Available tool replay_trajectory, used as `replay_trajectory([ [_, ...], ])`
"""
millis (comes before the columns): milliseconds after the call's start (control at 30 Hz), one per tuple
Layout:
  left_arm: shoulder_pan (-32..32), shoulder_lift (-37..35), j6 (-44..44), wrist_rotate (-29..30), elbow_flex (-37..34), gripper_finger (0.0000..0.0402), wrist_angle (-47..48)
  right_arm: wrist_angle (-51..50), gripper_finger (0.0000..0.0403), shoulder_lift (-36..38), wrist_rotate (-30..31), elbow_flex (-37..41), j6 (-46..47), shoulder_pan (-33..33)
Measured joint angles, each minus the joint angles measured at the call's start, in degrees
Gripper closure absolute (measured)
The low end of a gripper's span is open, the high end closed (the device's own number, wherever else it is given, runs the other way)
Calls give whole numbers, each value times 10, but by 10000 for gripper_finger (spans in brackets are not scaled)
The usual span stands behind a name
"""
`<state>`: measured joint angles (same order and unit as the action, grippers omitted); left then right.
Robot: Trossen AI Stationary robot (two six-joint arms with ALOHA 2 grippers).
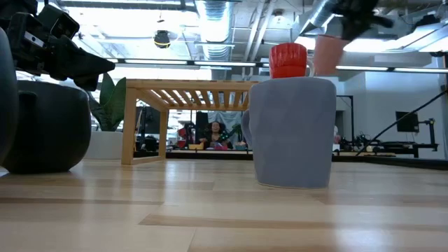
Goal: Place coffee mugs
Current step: Put the pink mug on the shelf
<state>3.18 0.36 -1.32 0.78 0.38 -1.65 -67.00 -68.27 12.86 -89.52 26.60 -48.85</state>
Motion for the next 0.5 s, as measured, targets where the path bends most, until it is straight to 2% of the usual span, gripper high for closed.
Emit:
replay_trajectory([
  [267,0,0,0,0,0,401,0,9,365,-154,-82,-135,-37,35],
  [500,0,0,0,0,0,401,0,-25,365,-253,-103,-223,-57,58],
])
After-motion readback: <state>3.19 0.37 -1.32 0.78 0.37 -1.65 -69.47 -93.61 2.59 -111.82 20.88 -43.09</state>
